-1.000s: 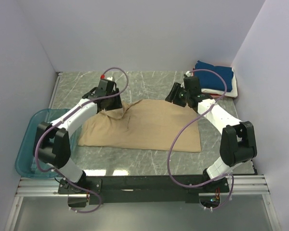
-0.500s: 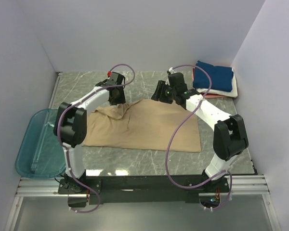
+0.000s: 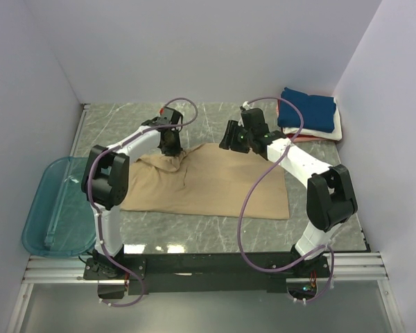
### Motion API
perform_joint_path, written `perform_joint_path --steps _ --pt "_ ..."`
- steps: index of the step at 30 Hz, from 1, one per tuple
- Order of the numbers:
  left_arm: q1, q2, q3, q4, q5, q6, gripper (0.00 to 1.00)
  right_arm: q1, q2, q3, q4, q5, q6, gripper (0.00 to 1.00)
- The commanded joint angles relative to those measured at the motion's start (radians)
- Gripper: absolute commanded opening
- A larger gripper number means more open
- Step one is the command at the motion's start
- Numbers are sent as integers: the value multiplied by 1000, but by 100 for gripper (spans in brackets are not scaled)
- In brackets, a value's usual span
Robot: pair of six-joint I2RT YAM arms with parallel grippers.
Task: Fold and stack the t-shirts
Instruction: Fold the tshirt
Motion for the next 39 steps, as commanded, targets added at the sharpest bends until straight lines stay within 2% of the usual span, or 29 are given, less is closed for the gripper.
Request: perform_joint_path --steps 1,2,4,10,13,18,25,30,34,39 --pt "-27 -88 -25 26 56 12 16 0 -46 -17 23 27 -12 58" --pt "-30 -103 -35 28 73 10 11 0 -53 -23 23 33 -10 58" --pt "-48 -134 -67 38 78 4 8 0 -61 -31 26 39 -10 58" --pt "-111 -202 -150 58 107 -5 9 0 -73 -46 23 53 -12 58" --pt "-146 -226 -188 57 99 -5 15 0 -78 -54 26 54 -13 58" --pt "-186 -263 -268 75 99 -22 33 0 -86 -65 26 56 -13 58" --pt "-186 -412 -381 98 72 -77 43 0 -101 -85 34 51 -18 58" --pt "-176 -429 -314 33 -136 -116 46 5 -90 -86 42 39 -15 58" --pt "-169 -290 -161 -46 -190 -70 48 6 -90 -88 39 43 -15 58" --pt "-171 -121 -42 -96 -191 20 50 8 -99 -95 40 42 -15 58"
